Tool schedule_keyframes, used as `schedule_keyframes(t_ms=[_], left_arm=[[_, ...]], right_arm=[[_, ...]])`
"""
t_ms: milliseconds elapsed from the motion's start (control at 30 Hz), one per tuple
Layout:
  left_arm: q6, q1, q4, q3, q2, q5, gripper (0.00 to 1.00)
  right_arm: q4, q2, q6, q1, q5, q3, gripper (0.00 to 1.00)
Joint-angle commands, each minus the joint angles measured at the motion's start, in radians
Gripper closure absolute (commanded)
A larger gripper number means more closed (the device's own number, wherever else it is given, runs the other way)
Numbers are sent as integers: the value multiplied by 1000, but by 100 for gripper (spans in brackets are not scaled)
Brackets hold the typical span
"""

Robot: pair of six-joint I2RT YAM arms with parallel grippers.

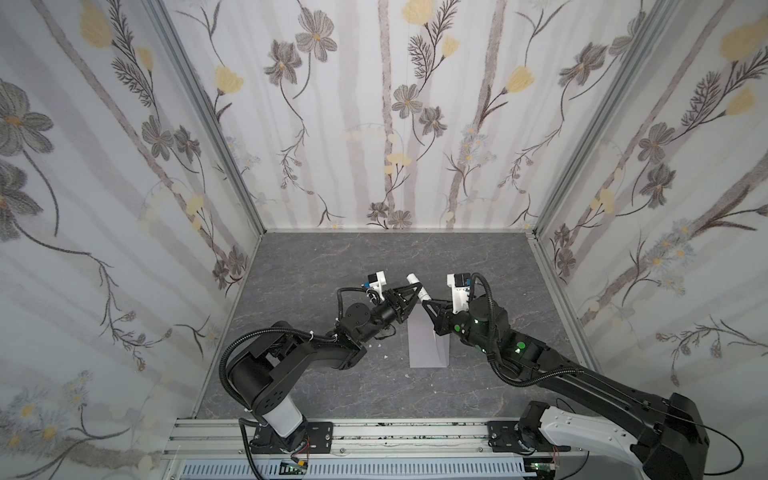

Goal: Place the letter into the envelope and seal it

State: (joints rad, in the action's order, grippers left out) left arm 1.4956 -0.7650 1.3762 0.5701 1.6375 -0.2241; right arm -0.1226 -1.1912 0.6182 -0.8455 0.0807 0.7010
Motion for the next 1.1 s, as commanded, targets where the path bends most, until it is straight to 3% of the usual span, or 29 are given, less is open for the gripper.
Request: schedule_keyframes(t_ms=[0, 433, 1067], left_arm=[[-13, -6, 4, -4, -4, -40, 100], [-21, -10, 4, -13, -15, -38, 100], [-32, -12, 4, -24, -24, -19, 100]], right_arm=[[-193, 10, 138, 19, -81, -14, 83], [-370, 33, 418, 150, -236, -128, 81], [-486, 20, 708, 166, -253, -230, 75]])
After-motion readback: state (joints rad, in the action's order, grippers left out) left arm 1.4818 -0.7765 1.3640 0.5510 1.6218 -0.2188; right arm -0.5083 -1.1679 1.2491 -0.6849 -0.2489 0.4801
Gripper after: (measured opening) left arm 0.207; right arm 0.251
